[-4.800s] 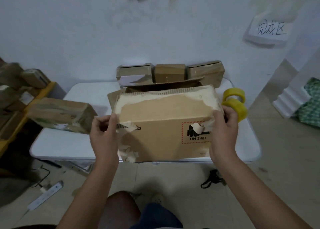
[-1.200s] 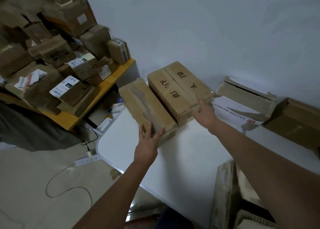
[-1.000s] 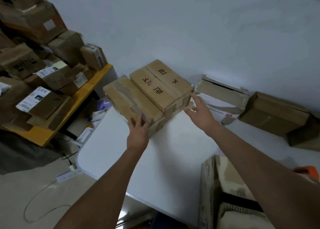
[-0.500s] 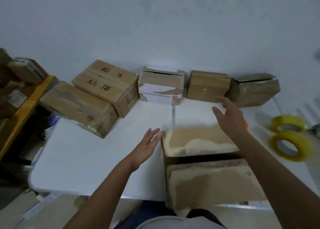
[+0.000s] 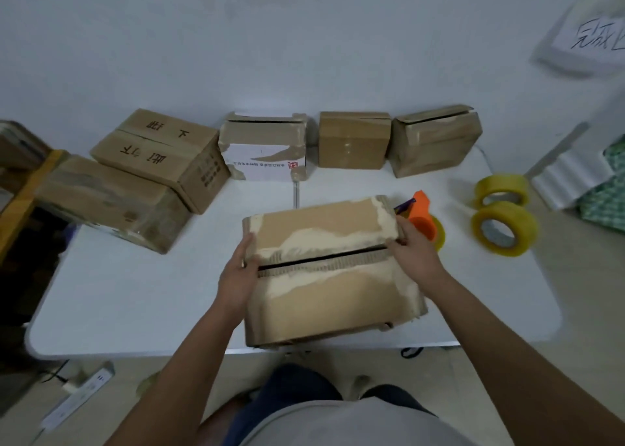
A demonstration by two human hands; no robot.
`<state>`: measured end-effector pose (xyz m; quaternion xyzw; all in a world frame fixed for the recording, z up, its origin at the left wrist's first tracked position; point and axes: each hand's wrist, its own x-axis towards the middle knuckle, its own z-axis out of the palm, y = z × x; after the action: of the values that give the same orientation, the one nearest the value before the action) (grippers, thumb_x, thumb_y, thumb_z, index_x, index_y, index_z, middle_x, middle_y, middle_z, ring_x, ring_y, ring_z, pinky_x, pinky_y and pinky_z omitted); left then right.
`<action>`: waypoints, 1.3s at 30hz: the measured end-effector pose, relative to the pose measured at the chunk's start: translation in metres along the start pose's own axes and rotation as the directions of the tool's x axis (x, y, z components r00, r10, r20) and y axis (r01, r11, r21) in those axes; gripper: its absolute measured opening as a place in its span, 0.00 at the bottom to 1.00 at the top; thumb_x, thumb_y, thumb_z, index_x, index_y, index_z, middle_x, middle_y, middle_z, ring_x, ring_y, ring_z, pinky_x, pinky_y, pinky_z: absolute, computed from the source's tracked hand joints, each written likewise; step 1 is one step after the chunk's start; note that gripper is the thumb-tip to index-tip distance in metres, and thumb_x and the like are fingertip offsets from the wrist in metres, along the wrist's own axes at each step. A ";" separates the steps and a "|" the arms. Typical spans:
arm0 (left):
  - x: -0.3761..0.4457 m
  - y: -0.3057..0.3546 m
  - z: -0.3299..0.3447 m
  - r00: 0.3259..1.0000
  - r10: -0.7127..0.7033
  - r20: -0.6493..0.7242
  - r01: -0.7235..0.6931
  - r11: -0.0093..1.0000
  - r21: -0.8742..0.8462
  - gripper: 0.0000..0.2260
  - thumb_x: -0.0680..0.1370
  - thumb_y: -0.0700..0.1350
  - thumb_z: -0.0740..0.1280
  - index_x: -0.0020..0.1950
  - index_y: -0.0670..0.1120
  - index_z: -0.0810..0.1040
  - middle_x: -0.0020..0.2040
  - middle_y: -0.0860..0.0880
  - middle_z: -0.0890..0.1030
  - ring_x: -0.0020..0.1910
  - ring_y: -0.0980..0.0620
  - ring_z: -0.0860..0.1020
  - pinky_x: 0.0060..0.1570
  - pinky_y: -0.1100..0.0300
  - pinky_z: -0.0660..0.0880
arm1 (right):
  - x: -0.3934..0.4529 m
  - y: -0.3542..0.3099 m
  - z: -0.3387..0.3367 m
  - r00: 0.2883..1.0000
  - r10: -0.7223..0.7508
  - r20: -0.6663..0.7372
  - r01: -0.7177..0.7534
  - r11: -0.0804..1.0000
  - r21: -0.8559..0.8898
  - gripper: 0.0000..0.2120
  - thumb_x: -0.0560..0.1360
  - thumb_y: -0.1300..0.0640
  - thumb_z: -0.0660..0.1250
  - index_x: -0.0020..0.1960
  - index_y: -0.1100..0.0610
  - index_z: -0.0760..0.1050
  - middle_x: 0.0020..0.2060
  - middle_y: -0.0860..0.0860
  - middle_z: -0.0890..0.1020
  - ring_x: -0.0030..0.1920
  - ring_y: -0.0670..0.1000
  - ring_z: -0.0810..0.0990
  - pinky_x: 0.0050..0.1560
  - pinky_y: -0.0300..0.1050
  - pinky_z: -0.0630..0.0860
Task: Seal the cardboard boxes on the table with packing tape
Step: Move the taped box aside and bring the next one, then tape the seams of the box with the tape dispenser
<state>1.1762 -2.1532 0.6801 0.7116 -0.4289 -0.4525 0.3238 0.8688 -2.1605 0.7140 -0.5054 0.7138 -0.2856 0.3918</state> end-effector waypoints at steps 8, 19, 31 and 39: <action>0.058 0.012 -0.046 0.993 0.039 -0.107 -0.030 0.996 0.085 0.19 0.84 0.44 0.57 0.74 0.59 0.68 0.73 0.46 0.72 0.64 0.44 0.74 0.59 0.54 0.72 | 0.026 -0.029 0.051 0.998 -0.036 0.043 0.031 0.994 0.109 0.30 0.77 0.64 0.66 0.76 0.48 0.61 0.60 0.46 0.78 0.57 0.47 0.76 0.49 0.36 0.73; 0.081 0.020 0.008 0.732 0.578 0.359 -0.639 0.403 0.655 0.19 0.85 0.50 0.53 0.76 0.52 0.67 0.81 0.52 0.53 0.81 0.48 0.46 0.76 0.51 0.34 | 0.053 -0.024 0.061 0.991 0.033 -0.132 -0.008 0.983 0.186 0.19 0.81 0.53 0.63 0.71 0.47 0.69 0.58 0.43 0.77 0.58 0.45 0.75 0.55 0.40 0.70; 0.078 0.005 0.043 0.707 0.542 0.455 -0.702 0.457 0.546 0.23 0.83 0.53 0.50 0.76 0.48 0.68 0.76 0.52 0.67 0.77 0.52 0.61 0.77 0.52 0.53 | 0.106 0.049 0.018 0.905 0.255 -0.342 -0.273 0.962 -0.005 0.16 0.76 0.61 0.64 0.63 0.56 0.73 0.46 0.55 0.78 0.46 0.58 0.78 0.48 0.49 0.74; 0.074 0.002 0.051 0.728 0.572 0.379 -0.670 0.475 0.570 0.20 0.83 0.48 0.55 0.73 0.45 0.74 0.73 0.48 0.73 0.75 0.48 0.67 0.75 0.50 0.60 | 0.158 0.050 0.013 0.761 0.593 -0.263 -0.558 0.805 0.202 0.35 0.74 0.44 0.72 0.70 0.63 0.62 0.62 0.60 0.75 0.61 0.63 0.75 0.59 0.54 0.70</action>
<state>1.1455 -2.2245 0.6352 0.5401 -0.8111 -0.1631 0.1545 0.8258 -2.2940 0.6237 -0.1871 0.8702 -0.2670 0.3695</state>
